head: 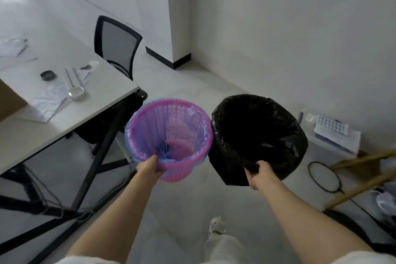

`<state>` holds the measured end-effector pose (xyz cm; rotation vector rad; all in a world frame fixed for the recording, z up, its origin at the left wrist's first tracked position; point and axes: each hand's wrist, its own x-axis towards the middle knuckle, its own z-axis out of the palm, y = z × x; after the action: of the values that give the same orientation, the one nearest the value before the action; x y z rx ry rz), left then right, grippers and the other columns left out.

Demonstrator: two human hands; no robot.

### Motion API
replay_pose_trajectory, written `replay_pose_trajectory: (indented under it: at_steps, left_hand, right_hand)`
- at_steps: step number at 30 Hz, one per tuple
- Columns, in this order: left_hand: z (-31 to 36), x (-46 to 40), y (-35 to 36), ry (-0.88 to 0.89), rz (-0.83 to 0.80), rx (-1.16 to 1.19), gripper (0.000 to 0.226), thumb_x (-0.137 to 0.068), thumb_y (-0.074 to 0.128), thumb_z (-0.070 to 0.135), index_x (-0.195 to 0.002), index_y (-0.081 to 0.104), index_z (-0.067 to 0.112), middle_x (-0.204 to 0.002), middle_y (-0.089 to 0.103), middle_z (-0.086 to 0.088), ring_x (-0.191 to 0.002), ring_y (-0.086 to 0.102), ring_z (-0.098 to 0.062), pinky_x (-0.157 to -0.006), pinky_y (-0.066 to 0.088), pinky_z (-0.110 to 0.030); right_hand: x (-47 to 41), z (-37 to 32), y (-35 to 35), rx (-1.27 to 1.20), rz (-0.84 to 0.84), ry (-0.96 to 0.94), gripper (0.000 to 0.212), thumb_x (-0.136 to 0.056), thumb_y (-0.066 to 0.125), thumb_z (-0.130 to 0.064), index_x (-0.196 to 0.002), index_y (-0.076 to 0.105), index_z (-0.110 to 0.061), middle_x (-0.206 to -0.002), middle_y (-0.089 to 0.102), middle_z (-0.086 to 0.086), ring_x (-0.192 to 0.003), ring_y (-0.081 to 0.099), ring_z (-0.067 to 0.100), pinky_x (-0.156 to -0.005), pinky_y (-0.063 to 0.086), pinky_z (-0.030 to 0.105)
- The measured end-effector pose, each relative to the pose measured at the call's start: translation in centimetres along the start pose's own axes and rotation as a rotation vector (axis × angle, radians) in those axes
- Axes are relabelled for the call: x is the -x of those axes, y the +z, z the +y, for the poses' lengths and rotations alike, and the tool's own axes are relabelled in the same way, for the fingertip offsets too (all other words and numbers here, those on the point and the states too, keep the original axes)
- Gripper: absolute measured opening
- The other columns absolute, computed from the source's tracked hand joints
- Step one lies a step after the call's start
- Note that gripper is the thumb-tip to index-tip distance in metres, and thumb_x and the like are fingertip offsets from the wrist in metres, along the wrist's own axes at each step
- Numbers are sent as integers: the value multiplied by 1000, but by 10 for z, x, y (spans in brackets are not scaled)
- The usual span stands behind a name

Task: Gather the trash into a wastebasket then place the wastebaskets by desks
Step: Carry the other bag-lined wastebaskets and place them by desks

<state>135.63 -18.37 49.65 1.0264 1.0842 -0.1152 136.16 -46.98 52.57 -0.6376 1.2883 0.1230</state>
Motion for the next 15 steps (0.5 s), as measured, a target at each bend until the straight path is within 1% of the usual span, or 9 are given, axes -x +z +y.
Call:
replay_pose_trajectory:
  at_steps: [3, 4, 6, 7, 9, 11, 13, 14, 15]
  left_hand:
    - [16, -40, 57, -37, 75, -25, 46, -91, 46, 0, -135, 39, -10, -105, 54, -24, -115, 59, -38, -76, 49, -42]
    - [19, -49, 70, -40, 100, -13, 45, -91, 46, -1, -134, 40, -10, -100, 53, -23, -111, 63, -33, -73, 51, -39]
    - [25, -70, 92, -66, 117, 17, 41, -92, 45, -1, -132, 43, -9, -82, 51, -14, -81, 71, -18, -66, 54, -29]
    - [28, -71, 99, -90, 107, 12, 38, -93, 45, 1, -131, 46, -7, -77, 50, -9, -78, 68, -18, -71, 53, -27]
    - [37, -108, 124, -128, 168, 21, 31, -93, 46, 1, -123, 50, -5, -83, 52, -11, -93, 60, -29, -82, 50, -35]
    - [49, -142, 145, -167, 236, 59, 40, -89, 45, -5, -128, 46, -11, -100, 54, -19, -95, 56, -32, -79, 48, -41]
    - [56, -193, 167, -222, 267, 76, 44, -89, 43, -6, -133, 43, -10, -111, 57, -25, -93, 58, -33, -77, 48, -40]
    - [60, -209, 175, -242, 271, 82, 44, -90, 42, -6, -133, 43, -10, -104, 59, -25, -83, 58, -32, -76, 49, -38]
    - [63, -236, 186, -257, 273, 93, 44, -90, 40, -7, -134, 43, -9, -90, 58, -21, -71, 54, -27, -74, 52, -34]
  right_hand:
    - [-39, -43, 58, 87, 36, 12, 45, -89, 52, -15, -133, 47, -5, -131, 53, 12, -116, 57, 25, -75, 53, 25]
    - [-51, -52, 74, 92, 45, 0, 46, -88, 52, -15, -133, 46, -4, -132, 53, 12, -116, 57, 26, -75, 53, 25]
    - [-76, -64, 109, 136, 59, -21, 48, -88, 52, -13, -134, 42, -5, -134, 49, 14, -118, 54, 27, -76, 51, 26]
    - [-83, -67, 119, 136, 67, -33, 50, -88, 53, -14, -135, 41, -6, -135, 47, 14, -119, 53, 28, -75, 51, 26]
    - [-119, -76, 163, 182, 95, -26, 52, -87, 55, -15, -137, 40, -9, -138, 45, 13, -120, 52, 28, -73, 50, 26]
    - [-148, -81, 202, 201, 131, -22, 54, -86, 56, -17, -137, 40, -10, -138, 45, 11, -119, 52, 28, -70, 50, 27]
    - [-186, -85, 245, 226, 185, -10, 53, -86, 57, -20, -136, 41, -11, -138, 45, 10, -119, 52, 28, -64, 52, 27]
    - [-201, -87, 261, 220, 212, -10, 53, -86, 57, -20, -136, 42, -11, -137, 46, 11, -118, 53, 28, -62, 53, 27]
    - [-224, -87, 284, 222, 234, -10, 53, -85, 58, -21, -135, 43, -12, -137, 46, 12, -117, 53, 29, -62, 53, 27]
